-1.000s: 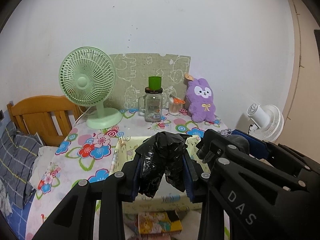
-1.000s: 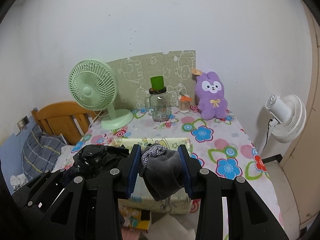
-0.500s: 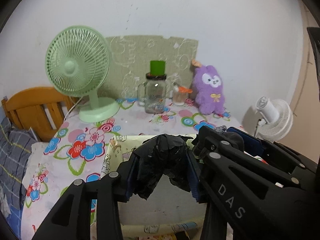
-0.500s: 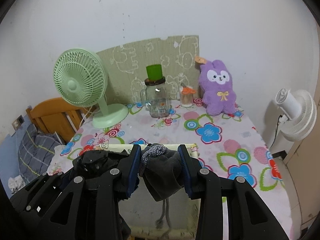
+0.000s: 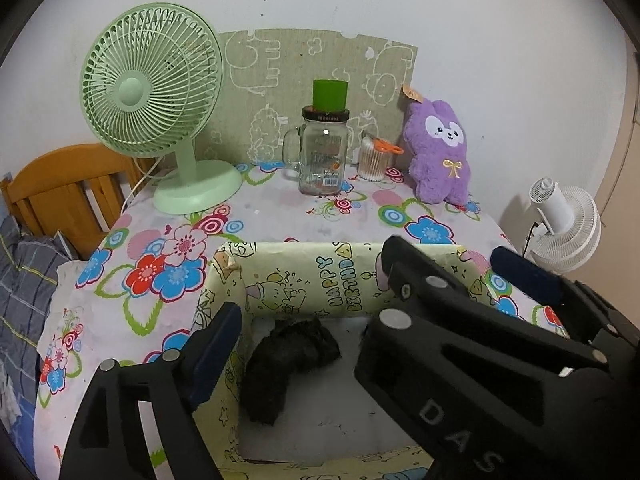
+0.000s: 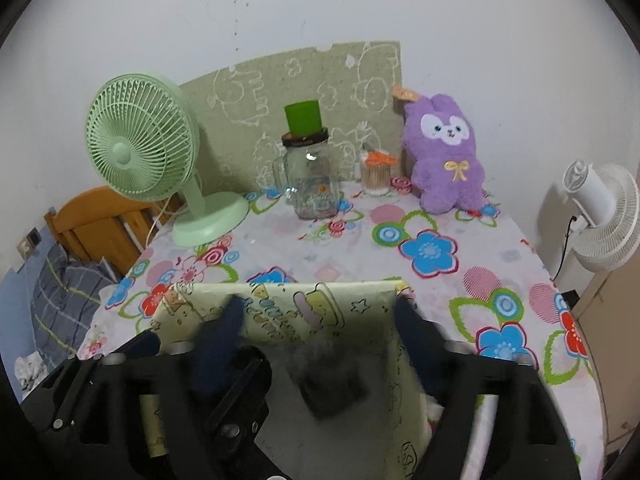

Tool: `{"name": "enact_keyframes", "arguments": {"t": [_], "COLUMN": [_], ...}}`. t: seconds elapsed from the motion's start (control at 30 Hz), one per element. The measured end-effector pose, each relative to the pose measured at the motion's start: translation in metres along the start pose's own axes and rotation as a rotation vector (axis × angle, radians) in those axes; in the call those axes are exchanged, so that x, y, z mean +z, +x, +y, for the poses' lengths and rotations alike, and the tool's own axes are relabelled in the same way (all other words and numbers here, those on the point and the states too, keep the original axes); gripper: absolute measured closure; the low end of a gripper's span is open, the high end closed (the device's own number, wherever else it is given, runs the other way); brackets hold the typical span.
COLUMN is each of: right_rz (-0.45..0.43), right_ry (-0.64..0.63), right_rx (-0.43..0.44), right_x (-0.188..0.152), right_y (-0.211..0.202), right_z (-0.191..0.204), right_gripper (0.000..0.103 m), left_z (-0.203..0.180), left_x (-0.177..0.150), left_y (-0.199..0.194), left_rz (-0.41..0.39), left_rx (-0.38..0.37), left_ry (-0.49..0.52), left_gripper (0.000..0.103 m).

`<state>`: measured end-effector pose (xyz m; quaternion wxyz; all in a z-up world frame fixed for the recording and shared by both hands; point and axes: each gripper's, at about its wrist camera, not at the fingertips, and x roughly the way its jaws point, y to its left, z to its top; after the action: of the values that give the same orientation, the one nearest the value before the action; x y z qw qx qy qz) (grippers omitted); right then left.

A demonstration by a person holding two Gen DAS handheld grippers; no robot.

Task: Organize soft objects
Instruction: 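Drop the black cloth into the box with the left tool while the right tool drops the sock, then raise both open tools out of the fabric box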

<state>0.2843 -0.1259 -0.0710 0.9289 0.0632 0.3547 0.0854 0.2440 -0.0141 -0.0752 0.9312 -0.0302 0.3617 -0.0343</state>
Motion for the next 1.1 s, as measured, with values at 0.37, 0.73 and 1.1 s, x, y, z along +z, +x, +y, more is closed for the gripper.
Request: {"name": "enact_keyframes", "arguments": {"t": [0.37,0.73,1.1], "right_rz": [-0.015,-0.079,-0.125], "right_ry": [-0.025,-0.040,-0.053], "right_rx": [-0.005,-0.011,0.001], "right_x": [0.003,0.002,-0.005], "right_y": [-0.018,-0.068,-0.112], "right_z": [0.004,0.009,0.017], "right_gripper": [0.008,0.002,0.000], "left_z": [-0.002,-0.006,-0.008], "left_x": [0.001,-0.003,-0.014], "left_y": [-0.019,-0.063,-0.102], "left_rz": [-0.031,-0.094,-0.138], "left_rx": [0.004,0.003,0.007], "left_ry": [0.004,0.013,0.020], "left_gripper": [0.010,0.004,0.000]}}
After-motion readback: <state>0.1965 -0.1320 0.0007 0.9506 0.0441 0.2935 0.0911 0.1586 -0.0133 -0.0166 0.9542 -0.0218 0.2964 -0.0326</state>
